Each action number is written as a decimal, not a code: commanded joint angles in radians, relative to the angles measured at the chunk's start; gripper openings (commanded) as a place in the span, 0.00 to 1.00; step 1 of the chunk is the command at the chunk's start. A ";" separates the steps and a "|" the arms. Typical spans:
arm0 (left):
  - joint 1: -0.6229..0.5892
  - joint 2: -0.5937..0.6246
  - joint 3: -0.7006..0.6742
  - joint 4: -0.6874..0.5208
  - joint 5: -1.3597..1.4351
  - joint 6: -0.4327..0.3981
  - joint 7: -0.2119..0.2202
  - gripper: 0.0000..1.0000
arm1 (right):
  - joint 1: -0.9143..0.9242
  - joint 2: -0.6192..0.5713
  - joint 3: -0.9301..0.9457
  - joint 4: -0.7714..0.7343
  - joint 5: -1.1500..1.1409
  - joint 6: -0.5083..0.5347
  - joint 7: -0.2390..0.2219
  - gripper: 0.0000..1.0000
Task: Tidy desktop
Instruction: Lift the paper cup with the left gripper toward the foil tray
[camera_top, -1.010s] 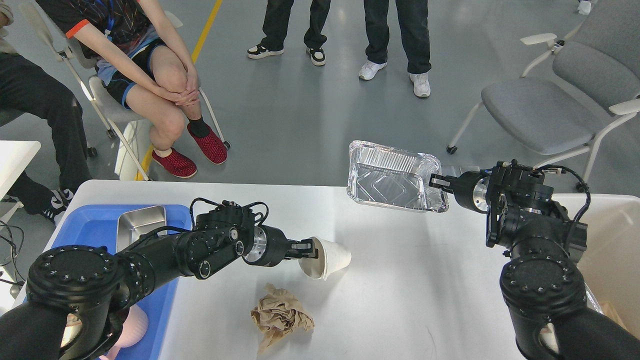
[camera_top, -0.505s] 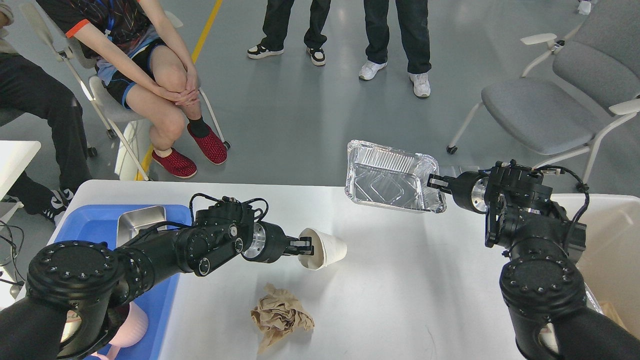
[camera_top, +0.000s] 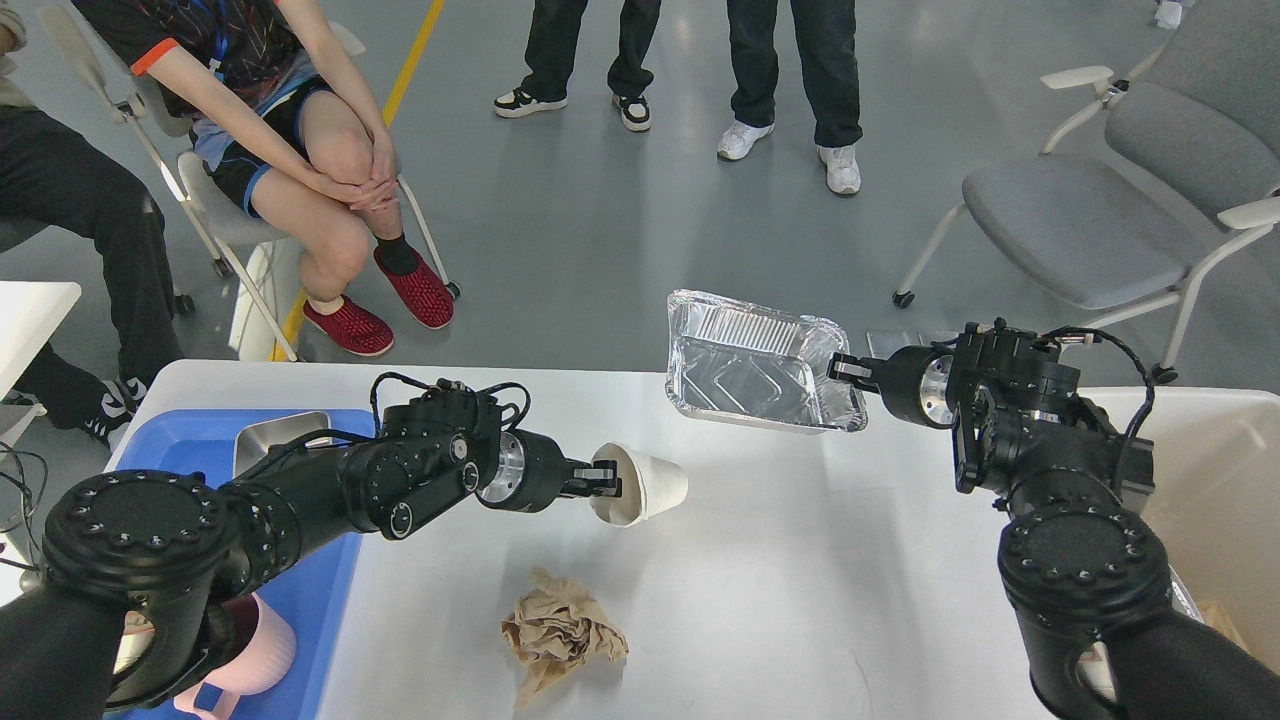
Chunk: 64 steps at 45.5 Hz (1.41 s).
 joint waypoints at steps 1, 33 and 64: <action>-0.001 0.042 0.003 -0.001 0.000 -0.015 0.004 0.03 | -0.004 0.000 0.000 -0.001 0.000 -0.003 -0.001 0.00; -0.378 0.587 0.215 -0.490 0.008 -0.213 -0.005 0.04 | -0.009 -0.002 0.000 -0.001 -0.001 -0.010 -0.004 0.00; -0.703 0.777 0.293 -0.649 0.009 -0.331 0.030 0.04 | -0.009 -0.002 0.000 0.001 -0.001 -0.016 -0.006 0.00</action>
